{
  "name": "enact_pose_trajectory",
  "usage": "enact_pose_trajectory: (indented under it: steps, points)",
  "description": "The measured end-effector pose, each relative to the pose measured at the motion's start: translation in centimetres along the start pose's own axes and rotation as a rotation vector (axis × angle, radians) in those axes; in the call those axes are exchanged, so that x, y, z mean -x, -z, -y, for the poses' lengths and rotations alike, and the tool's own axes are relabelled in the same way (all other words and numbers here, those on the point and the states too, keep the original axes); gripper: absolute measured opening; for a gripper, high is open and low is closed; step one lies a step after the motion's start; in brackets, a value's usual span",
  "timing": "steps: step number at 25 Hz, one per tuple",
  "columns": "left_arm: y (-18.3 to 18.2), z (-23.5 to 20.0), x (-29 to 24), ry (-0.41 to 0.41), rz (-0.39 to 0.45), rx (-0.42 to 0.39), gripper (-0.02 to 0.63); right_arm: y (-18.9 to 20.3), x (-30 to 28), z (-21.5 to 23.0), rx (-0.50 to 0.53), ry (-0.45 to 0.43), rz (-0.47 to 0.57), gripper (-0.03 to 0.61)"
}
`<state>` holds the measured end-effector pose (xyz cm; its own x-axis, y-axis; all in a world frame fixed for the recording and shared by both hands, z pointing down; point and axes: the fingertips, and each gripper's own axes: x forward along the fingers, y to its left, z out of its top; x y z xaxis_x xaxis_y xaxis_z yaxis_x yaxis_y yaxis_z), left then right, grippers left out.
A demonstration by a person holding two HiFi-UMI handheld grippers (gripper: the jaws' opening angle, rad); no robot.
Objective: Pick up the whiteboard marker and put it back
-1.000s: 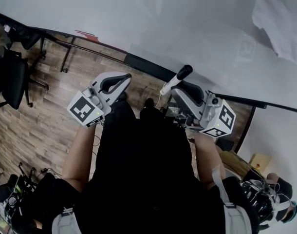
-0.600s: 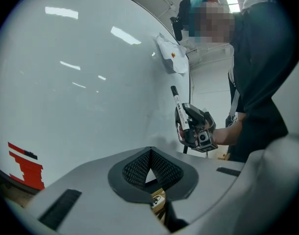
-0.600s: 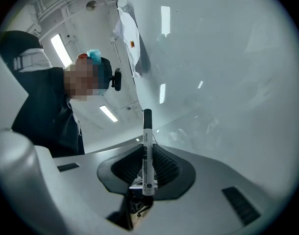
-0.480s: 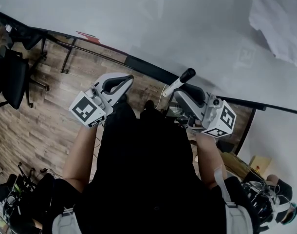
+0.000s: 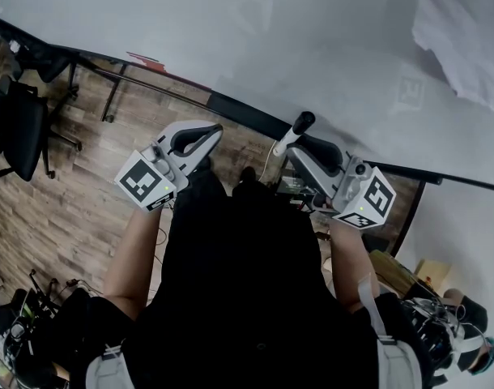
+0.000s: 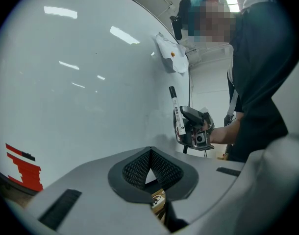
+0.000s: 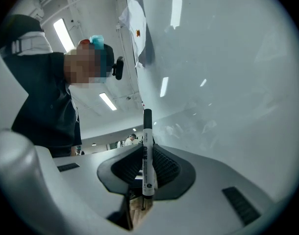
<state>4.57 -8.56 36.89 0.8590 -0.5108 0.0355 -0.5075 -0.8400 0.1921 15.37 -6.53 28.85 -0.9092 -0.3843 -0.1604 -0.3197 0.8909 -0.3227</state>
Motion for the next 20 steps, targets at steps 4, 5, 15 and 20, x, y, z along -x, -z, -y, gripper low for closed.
enact_pose_trajectory:
  steps: [4,5,15,20]
  points:
    - [-0.2,0.2,0.2,0.002,0.003,-0.001,0.012,0.5,-0.2,0.1,0.093,0.029,-0.078,0.069]
    - [-0.2,0.3,0.3,0.003,0.003,0.001,0.012,0.6,-0.2,0.1,0.114,0.036,-0.096,0.069]
    - [-1.1,1.4,0.6,0.012,0.004,0.015,0.012,1.5,-0.2,-0.2,0.285,0.091,-0.261,0.069]
    - [-0.3,0.8,0.4,0.014,0.001,0.024,0.012,2.9,-0.6,0.9,0.343,0.120,-0.325,0.069]
